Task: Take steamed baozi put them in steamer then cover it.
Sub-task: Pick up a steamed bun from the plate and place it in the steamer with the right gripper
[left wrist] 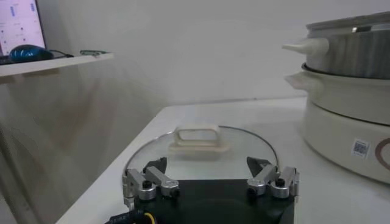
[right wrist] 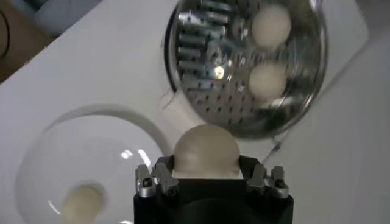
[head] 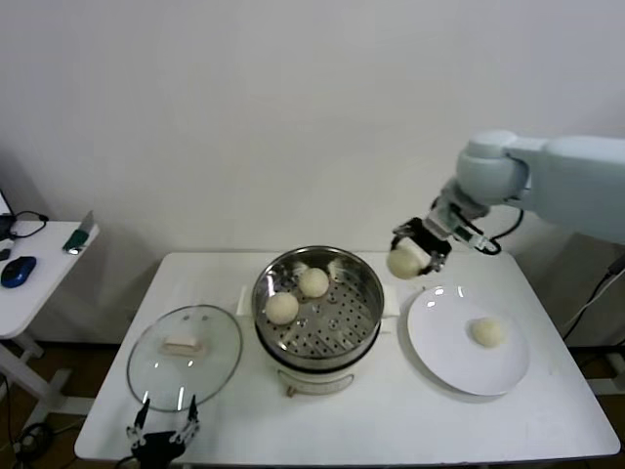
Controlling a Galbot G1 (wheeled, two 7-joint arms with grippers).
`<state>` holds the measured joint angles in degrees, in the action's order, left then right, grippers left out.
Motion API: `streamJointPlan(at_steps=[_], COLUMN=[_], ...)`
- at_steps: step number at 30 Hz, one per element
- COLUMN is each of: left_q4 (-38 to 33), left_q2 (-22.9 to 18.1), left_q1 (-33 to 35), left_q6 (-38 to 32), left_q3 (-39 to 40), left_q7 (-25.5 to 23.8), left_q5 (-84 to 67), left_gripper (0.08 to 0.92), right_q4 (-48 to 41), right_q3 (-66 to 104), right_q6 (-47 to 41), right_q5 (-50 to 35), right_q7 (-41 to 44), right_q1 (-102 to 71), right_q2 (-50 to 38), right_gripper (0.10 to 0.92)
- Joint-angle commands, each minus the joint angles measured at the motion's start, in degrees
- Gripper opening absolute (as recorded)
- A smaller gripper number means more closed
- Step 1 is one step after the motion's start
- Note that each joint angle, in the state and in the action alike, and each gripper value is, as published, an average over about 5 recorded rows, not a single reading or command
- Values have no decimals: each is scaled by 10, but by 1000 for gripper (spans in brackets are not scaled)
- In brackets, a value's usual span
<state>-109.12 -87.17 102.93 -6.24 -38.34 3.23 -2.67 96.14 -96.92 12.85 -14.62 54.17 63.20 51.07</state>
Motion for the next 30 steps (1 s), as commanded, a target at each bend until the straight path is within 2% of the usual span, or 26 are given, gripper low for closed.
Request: streamJointPlan(at_steps=[1, 12, 21, 30], left_q4=[1, 4, 5, 6], left_q2=[1, 0, 0, -1], left_q1=[-1, -3, -1, -1], left_q6=[0, -1, -2, -2], left_q3=[-2, -2, -3, -2], left_q7=[1, 2, 2, 2], left_q5=[-2, -3, -3, -2], left_gripper=[823, 823, 823, 823], right_q4=[98, 41, -14, -17], right_q3=[49, 61, 61, 54], right_q6=[119, 69, 40, 11], right_q5=[73, 234, 253, 247], right_q7=[-20, -56, -61, -53], right_q1=[41, -165, -241, -245], right_q2=[102, 161, 180, 184], right_gripper=[695, 696, 696, 696])
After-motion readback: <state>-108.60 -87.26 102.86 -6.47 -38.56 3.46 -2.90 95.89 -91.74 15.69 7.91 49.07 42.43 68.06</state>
